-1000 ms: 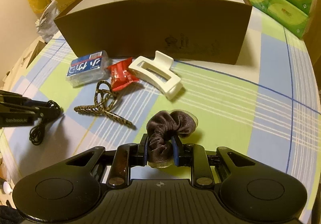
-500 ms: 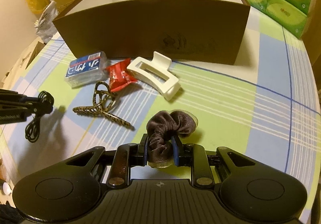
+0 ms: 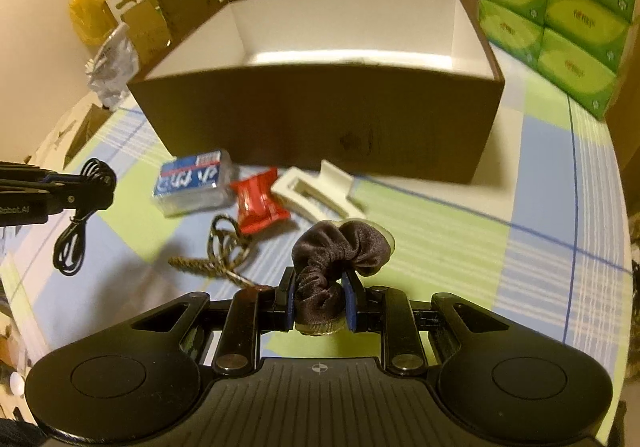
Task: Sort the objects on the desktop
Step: 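Lift and carry the cable and scrunchie over the box with both grippers, then open both grippers to drop the cable and scrunchie into the box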
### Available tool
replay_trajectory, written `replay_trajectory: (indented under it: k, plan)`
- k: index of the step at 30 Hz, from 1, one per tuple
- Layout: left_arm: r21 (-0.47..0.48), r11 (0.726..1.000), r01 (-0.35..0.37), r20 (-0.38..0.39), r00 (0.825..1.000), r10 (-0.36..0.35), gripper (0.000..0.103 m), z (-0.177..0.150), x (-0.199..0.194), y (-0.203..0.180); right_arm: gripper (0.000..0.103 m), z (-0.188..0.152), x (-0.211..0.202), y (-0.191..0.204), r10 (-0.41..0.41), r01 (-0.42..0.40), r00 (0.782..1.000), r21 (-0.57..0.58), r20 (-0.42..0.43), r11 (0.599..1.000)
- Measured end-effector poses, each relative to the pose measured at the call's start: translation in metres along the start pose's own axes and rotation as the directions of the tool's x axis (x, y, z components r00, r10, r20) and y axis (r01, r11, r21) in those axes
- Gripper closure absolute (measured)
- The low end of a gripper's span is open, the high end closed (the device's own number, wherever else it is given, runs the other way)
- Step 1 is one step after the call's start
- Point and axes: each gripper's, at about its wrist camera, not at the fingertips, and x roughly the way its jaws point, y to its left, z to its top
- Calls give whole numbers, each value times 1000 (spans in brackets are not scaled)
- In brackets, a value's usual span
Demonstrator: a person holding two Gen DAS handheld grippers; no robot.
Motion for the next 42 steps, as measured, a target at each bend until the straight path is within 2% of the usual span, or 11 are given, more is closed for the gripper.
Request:
replay_trajectory:
  k: [17,24,28,35,40,42]
  plan:
    - [31,998,50,76,996,-52,87,41,-4,-20,83,34,-17,-1,36,-33,997,-48,63,998]
    - [38,999,28,158,987,-34,87,80,-8,-16,83,74,-32,-10,75,-66,987,-68,140,995]
    - [47,999,12,197,980,-21,87,107,-5,-13,83,103,-35,-13,70,-52,979,-97,192,994]
    - [53,999,12,168,986,-20,87,151,28,-7,83,154,-4,-13,121,-92,969,-141,213,986]
    - [69,998,-5,99,995,-2,87,173,65,-2,83,178,39,-5,151,-121,977,-190,152,974]
    - [49,999,0,56,998,-3,87,180,82,4,83,184,59,-1,147,-119,982,-221,115,968]
